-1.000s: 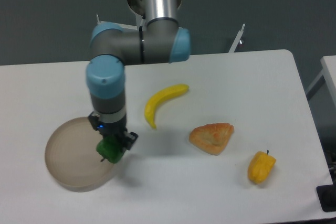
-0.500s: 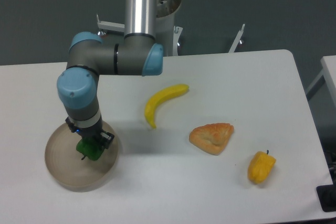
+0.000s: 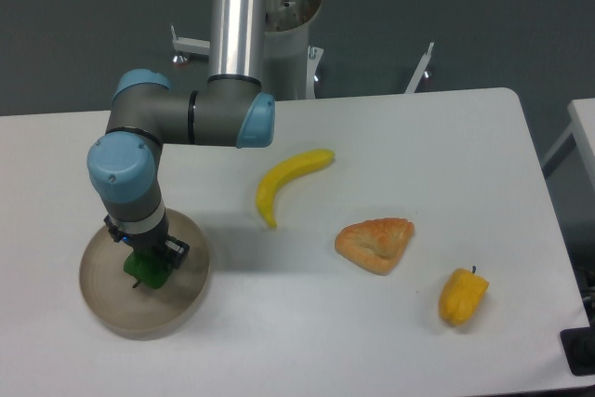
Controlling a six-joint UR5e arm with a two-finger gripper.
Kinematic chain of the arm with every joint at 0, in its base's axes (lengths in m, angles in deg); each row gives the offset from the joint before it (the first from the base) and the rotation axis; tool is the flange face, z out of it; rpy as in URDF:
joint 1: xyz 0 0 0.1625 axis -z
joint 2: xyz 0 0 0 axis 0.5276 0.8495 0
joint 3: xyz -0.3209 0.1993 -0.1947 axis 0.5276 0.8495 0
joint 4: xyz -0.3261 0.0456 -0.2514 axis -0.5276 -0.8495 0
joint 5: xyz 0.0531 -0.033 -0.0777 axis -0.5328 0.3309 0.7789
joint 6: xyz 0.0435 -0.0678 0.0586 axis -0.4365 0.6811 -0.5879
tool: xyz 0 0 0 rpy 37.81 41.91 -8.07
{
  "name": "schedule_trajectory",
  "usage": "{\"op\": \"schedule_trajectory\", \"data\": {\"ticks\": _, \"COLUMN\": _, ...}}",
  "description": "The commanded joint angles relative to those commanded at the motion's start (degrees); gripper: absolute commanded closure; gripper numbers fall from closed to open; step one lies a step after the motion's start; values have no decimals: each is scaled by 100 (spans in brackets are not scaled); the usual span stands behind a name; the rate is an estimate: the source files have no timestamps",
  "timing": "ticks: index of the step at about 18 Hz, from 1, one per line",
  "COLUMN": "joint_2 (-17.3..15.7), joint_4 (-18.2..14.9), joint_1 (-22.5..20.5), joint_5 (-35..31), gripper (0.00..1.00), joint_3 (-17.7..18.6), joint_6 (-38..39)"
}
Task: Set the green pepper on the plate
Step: 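Lower the green pepper onto the plate center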
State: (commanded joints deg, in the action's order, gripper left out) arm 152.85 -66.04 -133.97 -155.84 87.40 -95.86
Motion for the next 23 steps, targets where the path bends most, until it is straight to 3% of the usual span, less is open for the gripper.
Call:
{"op": "schedule_trajectory", "data": {"ticks": 12, "joint_2": 35, "joint_4": 0, "joint_1": 0, "joint_5": 9, "gripper": 57, "joint_3": 26, "joint_6": 0}}
{"op": "schedule_trajectory", "data": {"ticks": 16, "joint_2": 35, "joint_4": 0, "joint_1": 0, "joint_5": 17, "gripper": 47, "joint_3": 26, "joint_6": -9}}
{"op": "schedule_trajectory", "data": {"ticks": 18, "joint_2": 35, "joint_4": 9, "joint_1": 0, "joint_5": 9, "gripper": 33, "joint_3": 26, "joint_6": -17}}
{"op": "schedule_trajectory", "data": {"ticks": 23, "joint_2": -26, "joint_4": 0, "joint_1": 0, "joint_5": 0, "gripper": 9, "joint_3": 26, "joint_6": -70}}
